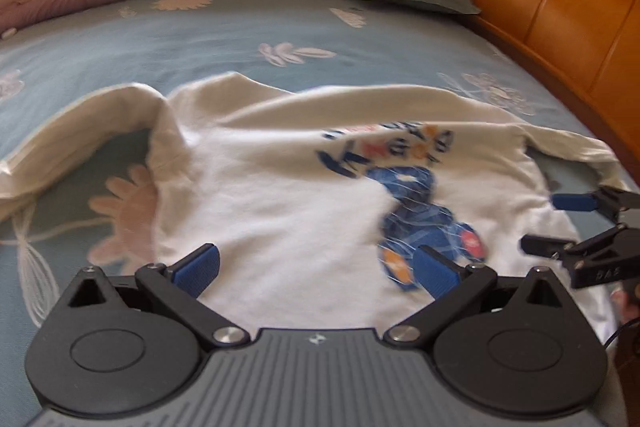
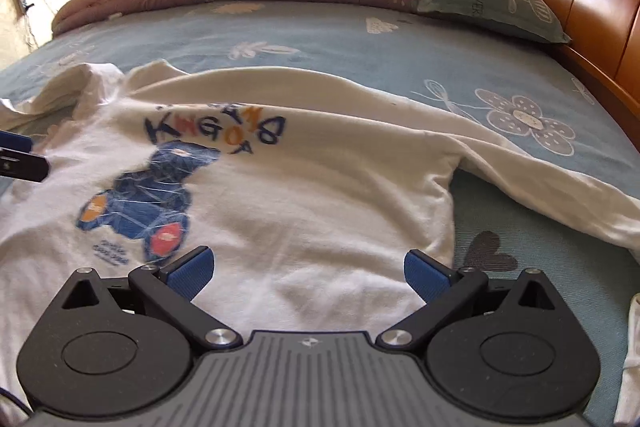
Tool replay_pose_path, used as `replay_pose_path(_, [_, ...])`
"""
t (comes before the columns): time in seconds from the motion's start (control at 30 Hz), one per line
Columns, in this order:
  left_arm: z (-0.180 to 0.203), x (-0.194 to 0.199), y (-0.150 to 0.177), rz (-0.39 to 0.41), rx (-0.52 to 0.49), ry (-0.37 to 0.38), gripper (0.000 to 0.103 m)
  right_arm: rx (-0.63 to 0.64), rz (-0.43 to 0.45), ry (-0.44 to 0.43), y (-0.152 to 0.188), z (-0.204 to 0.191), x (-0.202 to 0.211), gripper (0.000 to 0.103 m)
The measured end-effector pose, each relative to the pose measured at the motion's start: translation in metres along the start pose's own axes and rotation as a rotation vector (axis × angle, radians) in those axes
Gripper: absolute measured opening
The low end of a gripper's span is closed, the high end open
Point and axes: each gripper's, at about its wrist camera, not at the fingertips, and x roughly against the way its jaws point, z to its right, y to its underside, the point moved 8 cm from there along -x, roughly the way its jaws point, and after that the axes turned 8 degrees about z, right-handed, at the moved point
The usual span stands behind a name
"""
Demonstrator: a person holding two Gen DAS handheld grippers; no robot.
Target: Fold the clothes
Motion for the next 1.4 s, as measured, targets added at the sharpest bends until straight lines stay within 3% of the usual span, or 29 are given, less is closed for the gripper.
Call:
replay_pose_path(0.13, [0.004, -0.003, 0.037, -0.103, 0.030, -0.040, 0.102, -0.014, -0.075, -0.042, 0.030, -0.018, 0.012, 0.103])
replay_pose_path(0.3, [0.005, 0.020, 0.049, -0.115, 0.013, -0.126, 0.102, -0.016, -0.090, 0.007, 0.054, -0.016, 0.040, 0.103])
replay_pose_path(0.43, [0.022, 0.037, 0.044, -0.064, 0.002, -0.074, 0.102, -0.054, -0.053, -0.003, 0.052, -0.021, 0.060, 0.103])
replay_pose_path(0.57, [0.039, 0.038, 0.062, -0.105, -0.017, -0.069, 0.102, -0.017, -0.124, 0.050, 0.069, -0.028, 0.053, 0.103])
replay_pose_path(0.73, [0.046, 0.043, 0.089, -0.139, -0.039, -0.099, 0.102, -0.044, -0.071, 0.050, 0.076, -0.024, 0.056, 0.103])
replay_pose_path(0.9, [0.048, 0.055, 0.100, -0.161, -0.012, -0.095, 0.102, -0.042, -0.096, 0.049, 0.073, -0.025, 0.052, 0.103])
replay_pose_path(1.0, [0.051, 0.065, 0.099, -0.146, 0.000, -0.092, 0.102, -0.048, -0.101, 0.047, 0.071, -0.024, 0.050, 0.103])
replay_pose_path(1.23, [0.065, 0.102, 0.070, -0.015, 0.006, -0.033, 0.102, -0.063, -0.129, 0.062, 0.068, -0.025, 0.044, 0.103])
replay_pose_path(1.4, [0.058, 0.094, 0.055, 0.014, 0.041, -0.023, 0.102, -0.058, -0.115, 0.059, 0.069, -0.025, 0.047, 0.103])
